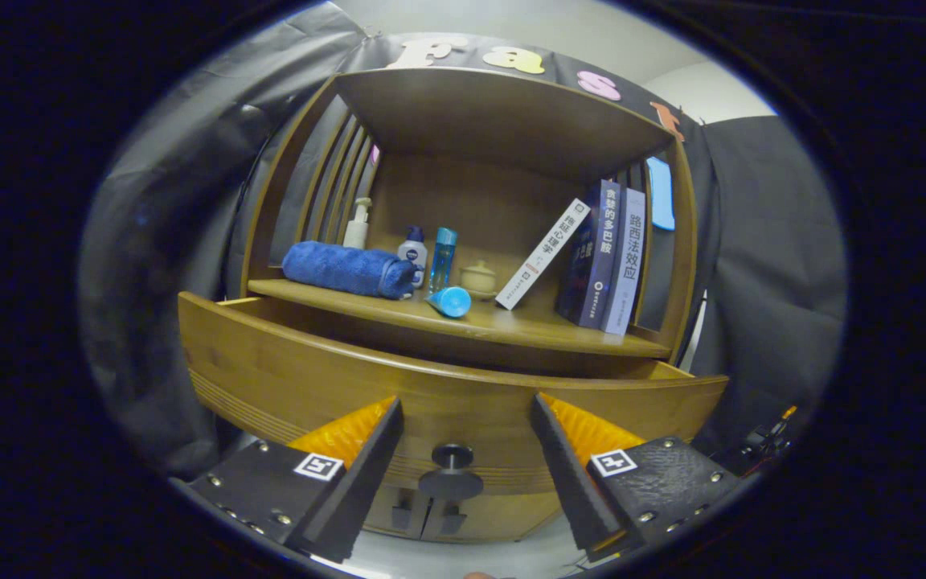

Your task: Pull open the drawer, take out the items inside it, and place them on the countertop above the cabinet.

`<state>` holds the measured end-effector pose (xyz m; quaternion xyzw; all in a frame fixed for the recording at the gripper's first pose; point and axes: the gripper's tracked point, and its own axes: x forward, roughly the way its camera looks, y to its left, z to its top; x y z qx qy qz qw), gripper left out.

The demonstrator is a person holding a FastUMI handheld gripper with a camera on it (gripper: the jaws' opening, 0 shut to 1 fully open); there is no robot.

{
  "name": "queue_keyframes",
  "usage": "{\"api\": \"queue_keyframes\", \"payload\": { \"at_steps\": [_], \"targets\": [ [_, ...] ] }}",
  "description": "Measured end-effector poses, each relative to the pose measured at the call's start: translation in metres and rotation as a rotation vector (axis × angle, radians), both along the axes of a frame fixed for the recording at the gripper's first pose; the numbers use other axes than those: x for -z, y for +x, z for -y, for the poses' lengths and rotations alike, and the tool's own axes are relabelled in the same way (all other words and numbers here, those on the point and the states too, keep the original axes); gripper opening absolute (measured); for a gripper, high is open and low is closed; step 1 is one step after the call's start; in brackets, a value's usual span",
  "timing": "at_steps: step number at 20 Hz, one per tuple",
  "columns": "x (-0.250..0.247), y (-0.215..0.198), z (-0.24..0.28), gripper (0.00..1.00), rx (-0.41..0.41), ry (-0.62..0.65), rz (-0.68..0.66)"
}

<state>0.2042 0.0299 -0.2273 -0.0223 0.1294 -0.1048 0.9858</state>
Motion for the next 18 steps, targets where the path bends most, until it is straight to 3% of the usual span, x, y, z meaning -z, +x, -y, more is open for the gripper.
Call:
{"api": "queue_keyframes", "payload": {
  "at_steps": [18],
  "targets": [
    [0.013,0.057,0.008,0.96,0.032,0.002,-0.022]
  ]
}}
